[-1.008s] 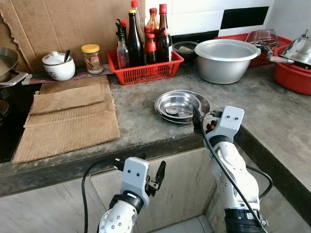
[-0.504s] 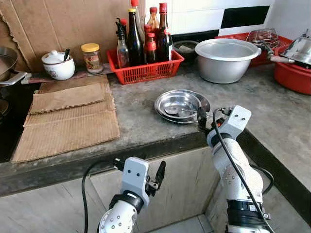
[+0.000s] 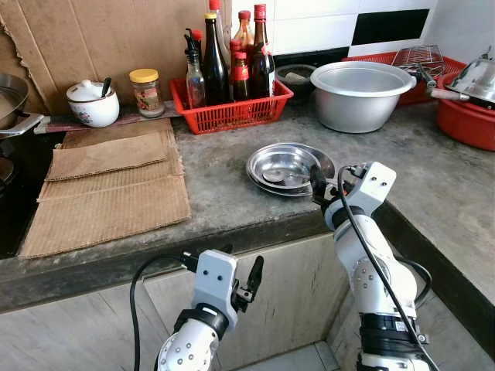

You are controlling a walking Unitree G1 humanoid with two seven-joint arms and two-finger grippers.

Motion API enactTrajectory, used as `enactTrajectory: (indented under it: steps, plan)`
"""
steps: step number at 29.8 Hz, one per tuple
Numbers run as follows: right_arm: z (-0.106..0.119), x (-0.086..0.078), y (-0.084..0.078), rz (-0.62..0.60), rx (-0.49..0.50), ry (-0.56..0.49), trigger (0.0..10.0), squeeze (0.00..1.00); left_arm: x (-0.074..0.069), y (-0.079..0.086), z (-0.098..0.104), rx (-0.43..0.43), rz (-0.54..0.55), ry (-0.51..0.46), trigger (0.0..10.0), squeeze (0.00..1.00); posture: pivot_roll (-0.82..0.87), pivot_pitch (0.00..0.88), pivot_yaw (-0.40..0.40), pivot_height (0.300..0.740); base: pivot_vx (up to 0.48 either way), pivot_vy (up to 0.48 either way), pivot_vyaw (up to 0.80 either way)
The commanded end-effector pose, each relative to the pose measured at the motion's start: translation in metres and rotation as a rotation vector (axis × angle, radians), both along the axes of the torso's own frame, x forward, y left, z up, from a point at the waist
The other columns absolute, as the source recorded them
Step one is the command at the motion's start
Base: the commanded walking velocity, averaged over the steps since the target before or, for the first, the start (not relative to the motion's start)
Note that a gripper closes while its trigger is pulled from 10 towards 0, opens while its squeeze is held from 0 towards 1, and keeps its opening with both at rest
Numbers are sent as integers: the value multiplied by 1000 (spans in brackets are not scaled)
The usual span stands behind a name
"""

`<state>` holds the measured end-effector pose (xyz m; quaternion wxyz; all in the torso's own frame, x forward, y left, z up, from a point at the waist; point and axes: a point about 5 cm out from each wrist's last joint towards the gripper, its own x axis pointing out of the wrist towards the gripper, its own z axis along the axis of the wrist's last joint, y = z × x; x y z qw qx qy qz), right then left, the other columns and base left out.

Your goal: Kitchen organization

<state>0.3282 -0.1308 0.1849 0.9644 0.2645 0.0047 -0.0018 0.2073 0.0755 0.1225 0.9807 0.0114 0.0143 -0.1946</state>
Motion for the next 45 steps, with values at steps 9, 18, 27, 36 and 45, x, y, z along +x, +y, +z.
enactTrajectory:
  steps: [9, 18, 27, 36, 45]
  plan:
    - [19, 7, 20, 59, 58, -50, 0, 0, 2, 1, 0, 7, 7, -5, 10000, 0, 135, 24, -37, 740, 0, 0, 0]
    - [31, 8, 27, 92, 99, -84, 0, 0, 2, 0, 0, 7, 13, -4, 10000, 0, 133, 25, -41, 740, 0, 0, 0]
    - [55, -4, 31, 101, 53, -226, 0, 0, 4, 1, 1, 5, 24, -10, 10000, 0, 133, 23, -38, 740, 0, 0, 0]
    - [76, -25, 25, 4, -172, -382, 0, 0, 7, 1, 1, 6, 25, -16, 10000, 0, 126, 17, -29, 740, 0, 0, 0]
    - [75, -55, 5, -152, -510, -498, 0, 0, 11, 3, 5, -1, 40, -40, 10000, 0, 122, 5, -28, 740, 0, 0, 0]
